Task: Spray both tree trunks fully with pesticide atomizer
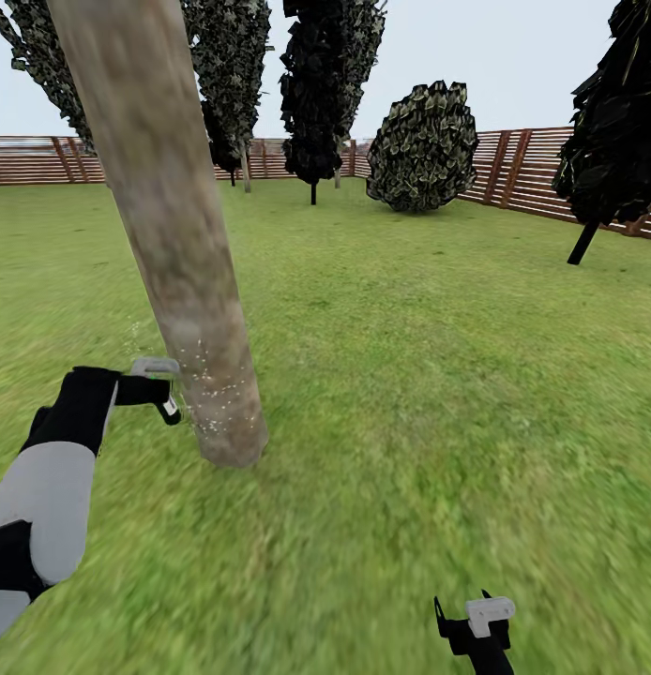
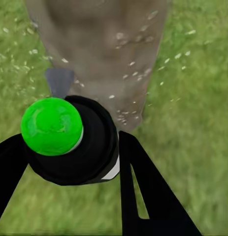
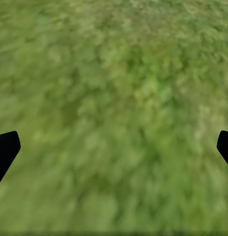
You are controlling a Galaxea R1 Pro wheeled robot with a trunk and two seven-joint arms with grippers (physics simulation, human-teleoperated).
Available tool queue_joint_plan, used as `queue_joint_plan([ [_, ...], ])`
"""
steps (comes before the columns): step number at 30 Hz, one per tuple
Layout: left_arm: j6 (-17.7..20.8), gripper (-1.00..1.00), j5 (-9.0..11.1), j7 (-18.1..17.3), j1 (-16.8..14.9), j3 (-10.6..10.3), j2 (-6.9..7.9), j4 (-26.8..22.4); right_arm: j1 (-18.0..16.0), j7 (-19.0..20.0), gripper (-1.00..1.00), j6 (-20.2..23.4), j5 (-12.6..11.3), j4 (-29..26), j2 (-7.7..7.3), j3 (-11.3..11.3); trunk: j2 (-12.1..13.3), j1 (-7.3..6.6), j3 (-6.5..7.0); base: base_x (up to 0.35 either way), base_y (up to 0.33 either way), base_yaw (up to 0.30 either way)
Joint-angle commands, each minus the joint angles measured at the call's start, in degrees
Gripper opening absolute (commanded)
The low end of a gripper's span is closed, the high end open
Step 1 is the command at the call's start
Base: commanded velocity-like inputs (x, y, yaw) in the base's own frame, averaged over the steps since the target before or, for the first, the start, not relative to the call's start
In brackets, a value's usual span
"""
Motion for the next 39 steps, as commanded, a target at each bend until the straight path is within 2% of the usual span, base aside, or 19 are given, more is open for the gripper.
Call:
queue_joint_plan([
  [1,0.1,-1.0,0.2,0.0,0.1,-0.1,0.21,0.0,0.0,0.0,1.0,0.0,0.0,0.0,0.0,0.0,0.0,0.0,0.0,0.0,0.0,0.0],
  [8,-0.5,-1.0,-0.2,0.4,0.5,-0.3,0.68,-0.1,0.0,0.0,1.0,0.0,0.0,0.0,0.01,0.0,0.0,0.0,0.0,0.0,-0.015,0.0],
  [25,-0.3,-1.0,-0.2,0.5,0.6,-0.4,0.47,-1.6,0.0,0.0,1.0,0.0,0.0,0.0,0.06,0.0,0.0,0.0,0.0,0.0,-0.263,0.005],
  [39,-0.3,-1.0,-0.3,0.8,0.6,-0.4,0.3,-1.5,0.0,0.0,1.0,0.0,0.0,-0.1,0.06,0.0,0.0,0.0,0.0,0.0,-0.273,0.238],
])
